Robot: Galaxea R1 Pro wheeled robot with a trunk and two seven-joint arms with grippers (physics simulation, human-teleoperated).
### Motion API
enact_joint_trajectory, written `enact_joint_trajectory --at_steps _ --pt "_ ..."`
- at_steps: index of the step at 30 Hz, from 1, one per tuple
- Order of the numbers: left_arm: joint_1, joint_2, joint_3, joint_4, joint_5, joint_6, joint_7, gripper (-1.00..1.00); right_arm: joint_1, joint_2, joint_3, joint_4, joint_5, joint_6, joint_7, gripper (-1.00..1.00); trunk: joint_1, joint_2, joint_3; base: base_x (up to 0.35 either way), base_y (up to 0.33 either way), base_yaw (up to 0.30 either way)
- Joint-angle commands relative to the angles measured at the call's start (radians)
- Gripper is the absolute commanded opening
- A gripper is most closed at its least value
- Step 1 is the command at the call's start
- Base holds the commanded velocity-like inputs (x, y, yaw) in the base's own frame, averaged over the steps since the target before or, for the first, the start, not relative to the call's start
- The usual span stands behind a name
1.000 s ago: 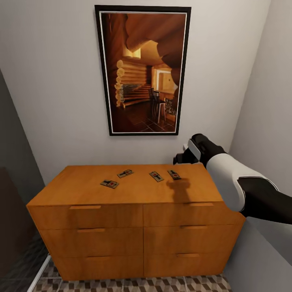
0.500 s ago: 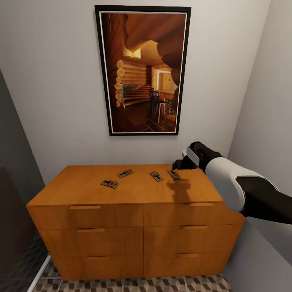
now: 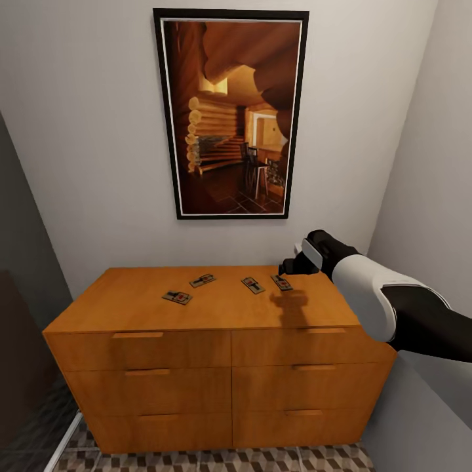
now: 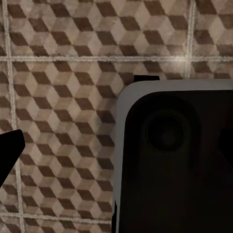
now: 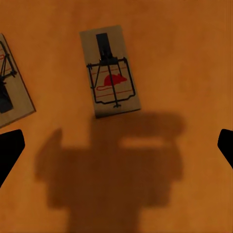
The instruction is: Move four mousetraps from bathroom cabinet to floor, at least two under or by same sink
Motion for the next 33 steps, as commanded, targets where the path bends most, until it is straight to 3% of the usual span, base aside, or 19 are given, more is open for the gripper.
enact_joint_trajectory --at_steps 1,33 --pt "0.001 0.0 0.006 -0.002 -0.003 -0.001 0.001 1.0 0.0 0.0 -0.001 -0.002 0.004 0.005 0.002 1.0 0.0 0.0 -0.001 0.0 0.0 0.0" --pt "0.001 0.0 0.006 0.0 -0.003 -0.001 0.001 1.0 -0.001 -0.002 0.0 -0.01 0.007 0.006 0.0 1.0 0.0 0.0 -0.042 0.0 0.0 0.0"
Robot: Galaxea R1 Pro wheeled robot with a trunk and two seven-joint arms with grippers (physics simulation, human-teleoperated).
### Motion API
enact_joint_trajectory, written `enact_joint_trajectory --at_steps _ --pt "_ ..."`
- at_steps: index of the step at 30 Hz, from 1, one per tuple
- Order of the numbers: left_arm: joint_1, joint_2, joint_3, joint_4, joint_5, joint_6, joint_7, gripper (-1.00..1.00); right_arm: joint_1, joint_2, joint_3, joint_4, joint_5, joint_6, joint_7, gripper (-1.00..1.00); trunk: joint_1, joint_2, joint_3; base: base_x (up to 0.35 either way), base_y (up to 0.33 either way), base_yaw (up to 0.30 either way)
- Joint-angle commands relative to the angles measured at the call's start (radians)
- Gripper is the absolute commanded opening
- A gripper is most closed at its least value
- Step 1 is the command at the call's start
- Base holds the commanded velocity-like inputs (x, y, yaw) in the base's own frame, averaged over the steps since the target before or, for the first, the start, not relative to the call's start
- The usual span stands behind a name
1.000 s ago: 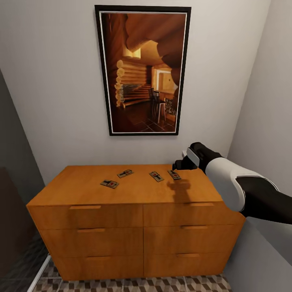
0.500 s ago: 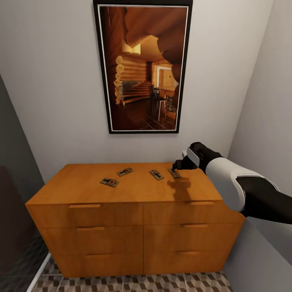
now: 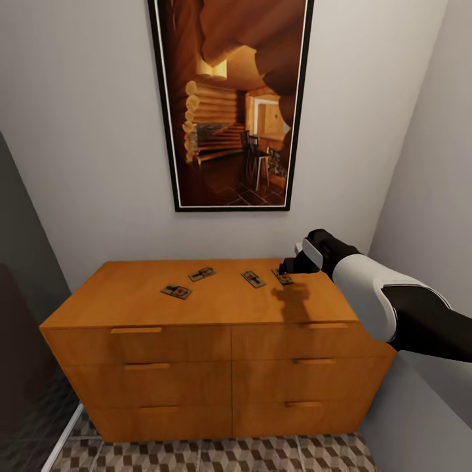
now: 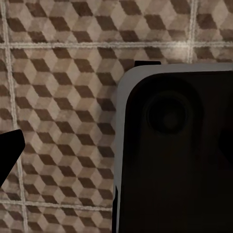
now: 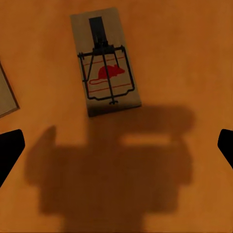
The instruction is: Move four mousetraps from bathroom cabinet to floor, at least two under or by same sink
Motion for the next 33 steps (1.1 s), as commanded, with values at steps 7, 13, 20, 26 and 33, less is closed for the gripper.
enact_joint_trajectory --at_steps 7,13,20,26,33 --pt "0.001 0.0 0.006 -0.001 -0.003 -0.001 0.001 1.0 0.0 0.0 -0.001 -0.004 0.005 0.005 0.002 1.0 0.0 0.0 -0.008 0.0 0.0 0.0" --pt "0.001 0.0 0.006 -0.002 -0.003 -0.001 0.001 1.0 0.0 0.001 -0.001 -0.004 0.005 0.005 0.001 1.0 0.0 0.0 -0.009 0.012 0.009 0.0" --pt "0.001 0.0 0.006 -0.001 -0.003 -0.001 0.001 1.0 -0.001 0.001 -0.001 -0.004 0.005 0.005 0.0 1.0 0.0 0.0 -0.009 0.098 0.073 0.0" --pt "0.001 0.0 0.006 -0.002 -0.003 -0.001 0.001 1.0 -0.001 0.001 0.0 -0.003 0.004 0.005 0.001 1.0 0.0 0.0 -0.009 0.021 0.015 0.0" --pt "0.001 0.0 0.006 -0.002 -0.003 -0.001 0.001 1.0 0.0 0.001 -0.001 -0.003 0.004 0.004 0.002 1.0 0.0 0.0 -0.009 0.003 0.002 0.0"
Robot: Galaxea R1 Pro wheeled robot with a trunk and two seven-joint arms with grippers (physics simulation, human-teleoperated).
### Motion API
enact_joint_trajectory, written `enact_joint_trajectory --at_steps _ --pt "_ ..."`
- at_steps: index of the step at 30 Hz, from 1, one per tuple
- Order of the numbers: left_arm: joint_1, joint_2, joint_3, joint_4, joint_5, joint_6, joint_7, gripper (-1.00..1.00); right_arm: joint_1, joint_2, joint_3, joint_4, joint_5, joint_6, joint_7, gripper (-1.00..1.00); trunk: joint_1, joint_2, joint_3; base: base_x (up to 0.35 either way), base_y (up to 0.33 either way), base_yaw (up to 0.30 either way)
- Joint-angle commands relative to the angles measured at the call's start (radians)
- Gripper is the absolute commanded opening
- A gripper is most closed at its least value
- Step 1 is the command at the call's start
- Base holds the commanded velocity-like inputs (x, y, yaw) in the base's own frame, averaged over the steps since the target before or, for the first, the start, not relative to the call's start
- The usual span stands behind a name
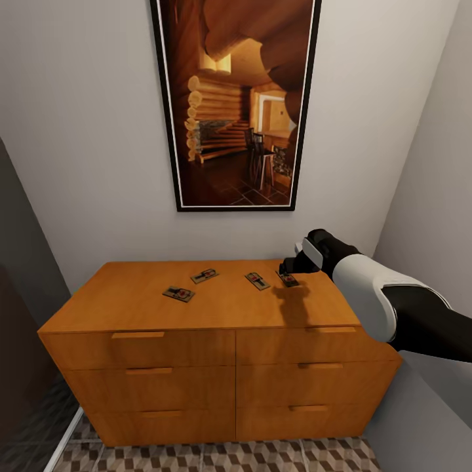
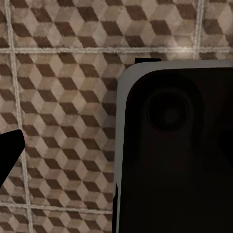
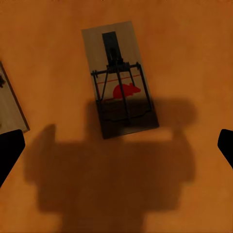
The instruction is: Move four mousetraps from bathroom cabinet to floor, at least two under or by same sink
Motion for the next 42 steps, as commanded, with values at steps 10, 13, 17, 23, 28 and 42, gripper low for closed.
enact_joint_trajectory --at_steps 10,13,17,23,28,42 --pt "0.001 0.0 0.006 -0.002 -0.003 -0.001 0.001 1.0 0.0 0.0 0.0 0.002 0.004 0.004 0.002 1.0 0.0 0.0 -0.003 0.0 0.0 0.0" --pt "0.001 0.0 0.006 -0.002 -0.003 -0.001 0.001 1.0 0.0 0.0 0.0 0.002 0.004 0.004 0.002 1.0 0.0 0.0 -0.007 0.0 0.0 0.0" --pt "0.001 0.0 0.006 -0.002 -0.003 -0.001 0.001 1.0 0.0 0.0 -0.001 0.003 0.004 0.004 0.002 1.0 0.0 0.0 -0.012 0.0 0.0 0.0" --pt "0.001 0.0 0.006 -0.002 -0.003 -0.001 0.001 1.0 0.0 0.0 0.0 0.004 0.004 0.004 0.002 1.0 0.0 0.0 -0.02 0.0 0.0 0.0" --pt "0.001 0.0 0.006 -0.002 -0.003 -0.001 0.001 1.0 0.0 0.001 0.0 0.005 0.004 0.004 0.002 1.0 0.0 0.0 -0.022 0.0 0.0 0.0" --pt "0.001 0.0 0.006 -0.002 -0.002 -0.001 0.001 1.0 0.0 0.0 0.0 0.006 0.005 0.003 0.001 1.0 0.0 0.0 -0.023 0.0 0.0 0.0"
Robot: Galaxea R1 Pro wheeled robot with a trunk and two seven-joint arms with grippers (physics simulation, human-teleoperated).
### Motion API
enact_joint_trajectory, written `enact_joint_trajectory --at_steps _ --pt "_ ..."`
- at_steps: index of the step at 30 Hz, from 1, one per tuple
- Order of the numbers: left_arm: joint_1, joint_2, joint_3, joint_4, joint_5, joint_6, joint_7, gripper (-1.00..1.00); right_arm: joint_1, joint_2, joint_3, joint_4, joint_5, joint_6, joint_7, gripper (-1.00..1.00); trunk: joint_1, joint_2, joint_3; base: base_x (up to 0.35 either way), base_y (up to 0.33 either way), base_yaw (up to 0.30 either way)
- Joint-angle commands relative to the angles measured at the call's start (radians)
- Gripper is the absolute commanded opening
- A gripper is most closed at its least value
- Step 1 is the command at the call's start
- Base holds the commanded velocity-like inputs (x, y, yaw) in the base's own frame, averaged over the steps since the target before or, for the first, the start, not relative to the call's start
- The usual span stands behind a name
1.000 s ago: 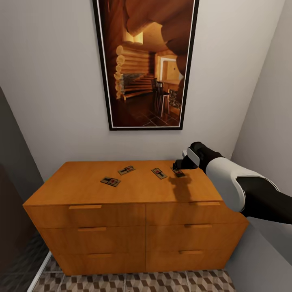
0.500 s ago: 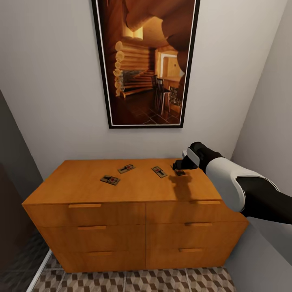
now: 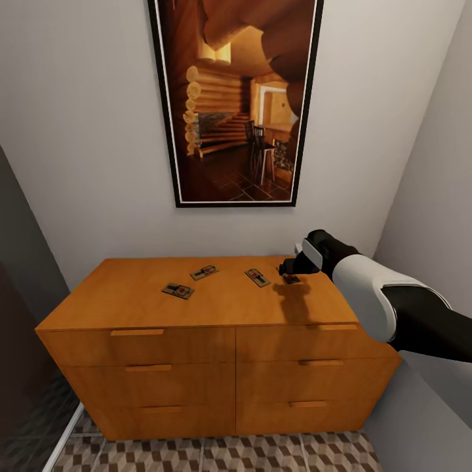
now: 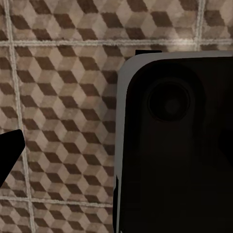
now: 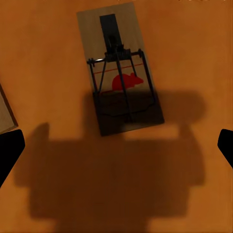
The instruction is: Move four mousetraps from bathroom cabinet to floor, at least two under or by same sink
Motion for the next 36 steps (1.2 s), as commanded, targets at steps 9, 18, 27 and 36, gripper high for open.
enact_joint_trajectory --at_steps 9,18,27,36 --pt "0.001 0.0 0.006 0.005 -0.003 -0.001 0.001 1.0 0.0 0.0 -0.001 -0.001 0.004 0.005 0.002 1.0 0.0 0.0 -0.001 0.02 0.0 0.0" --pt "0.001 0.0 0.006 0.007 -0.003 -0.002 0.001 1.0 0.0 0.0 -0.001 -0.001 0.004 0.005 0.001 1.0 0.0 0.0 -0.001 0.099 0.0 0.0" --pt "0.001 0.0 0.006 0.008 -0.003 -0.002 0.001 1.0 0.0 0.0 -0.001 -0.001 0.004 0.005 0.002 1.0 0.0 0.0 -0.001 0.017 0.0 0.0" --pt "0.001 0.0 0.006 0.008 -0.003 -0.002 0.001 1.0 0.0 -0.001 -0.001 -0.001 0.004 0.005 0.002 1.0 0.0 0.0 -0.001 0.001 0.0 0.0"
